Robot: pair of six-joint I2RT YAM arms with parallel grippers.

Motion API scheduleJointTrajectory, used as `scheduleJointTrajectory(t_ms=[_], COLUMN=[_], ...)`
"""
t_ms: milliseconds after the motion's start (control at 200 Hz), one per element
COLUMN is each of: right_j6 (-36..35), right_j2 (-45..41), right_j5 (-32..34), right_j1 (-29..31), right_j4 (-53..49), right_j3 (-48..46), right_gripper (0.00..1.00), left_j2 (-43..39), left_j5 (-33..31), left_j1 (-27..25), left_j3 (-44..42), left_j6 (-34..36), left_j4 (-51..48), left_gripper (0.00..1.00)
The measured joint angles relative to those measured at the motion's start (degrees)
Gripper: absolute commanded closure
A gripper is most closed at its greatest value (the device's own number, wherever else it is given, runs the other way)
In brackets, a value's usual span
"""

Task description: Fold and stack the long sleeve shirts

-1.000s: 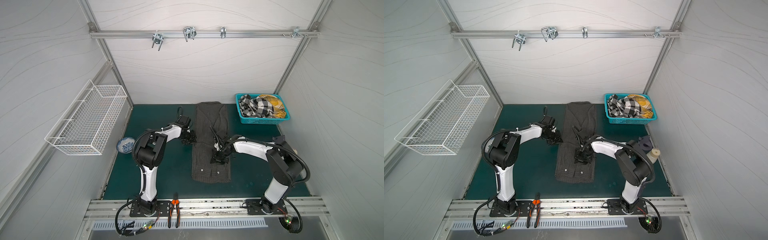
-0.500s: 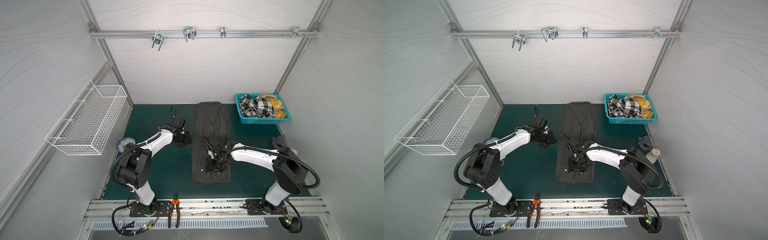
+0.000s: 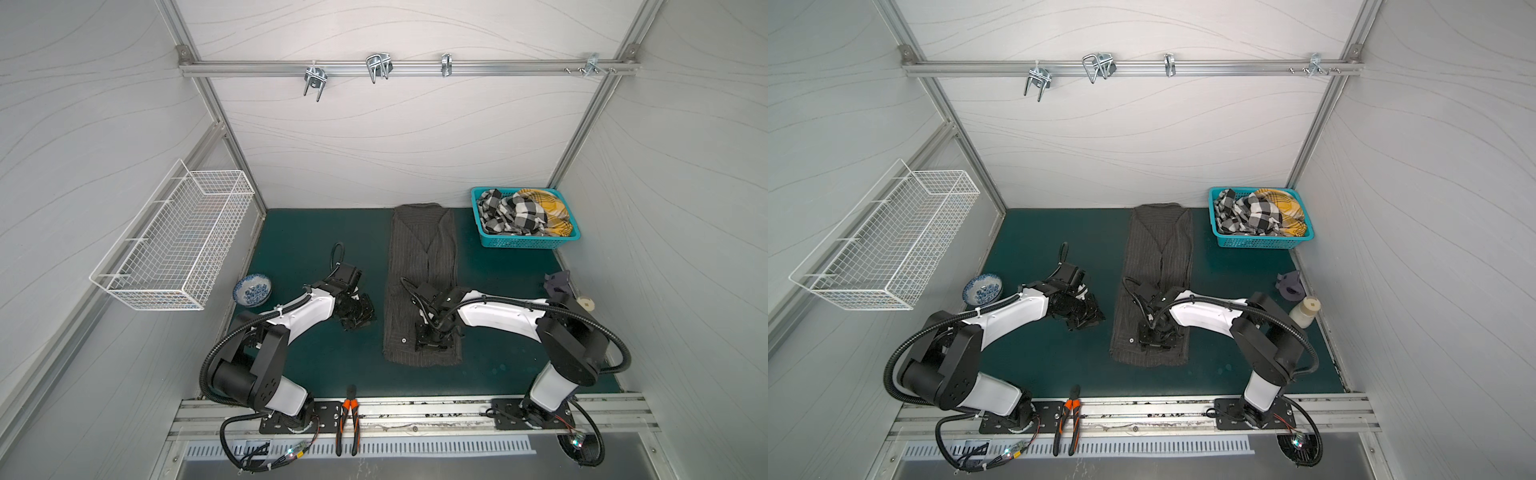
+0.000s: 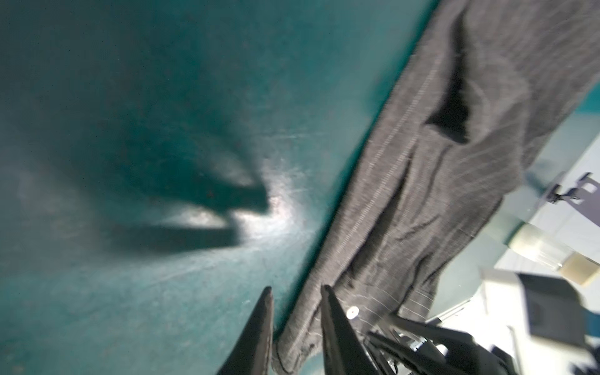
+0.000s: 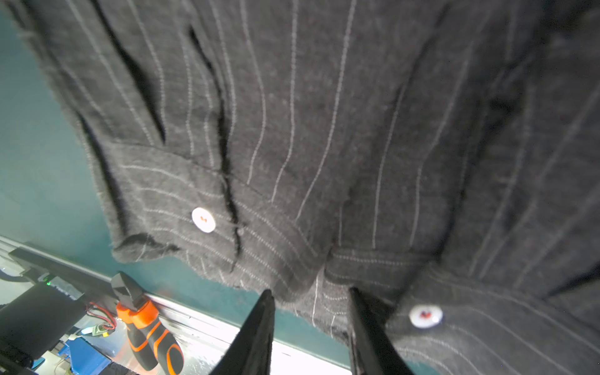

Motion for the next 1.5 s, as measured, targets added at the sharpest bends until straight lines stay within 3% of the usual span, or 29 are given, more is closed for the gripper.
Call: scheduleJointTrajectory(t_ms=[270,590,1216,1326,1501], right_j6=[1.2,2.08,3.32,3.3,1.88], right_j2=[0.13,0.28,-4.92,-5.01,-4.94], right_j5=[-0.66,-0.59,-1.64,-1.84,-1.97], right_j1=[0.02,0.0,2.4,2.4,2.47], right_j4=[2.58,3.48,-1.29,-1.62,-2.29], right_j3=[-0.96,-0.94,-2.1,-2.05,-2.01], right_gripper=[0.66,1.0,1.0,0.65,0.39], left_j2=[-1.88,-1.9,-1.79,-1.36,-1.36], left_j5=[0.31,1.03,1.03,1.22,1.75], left_j1=[0.0,-0.02,-0.02,-0.07,-1.6], left_j3=[-2.51,-4.42,-4.44,-4.5,-4.52], left_j6=[-0.61,-0.9,-0.87,-0.96,-1.51], left_j4=[0.57,1.11,1.29,1.31,1.33], left_gripper=[0.72,0.72,0.68,0.61,0.55])
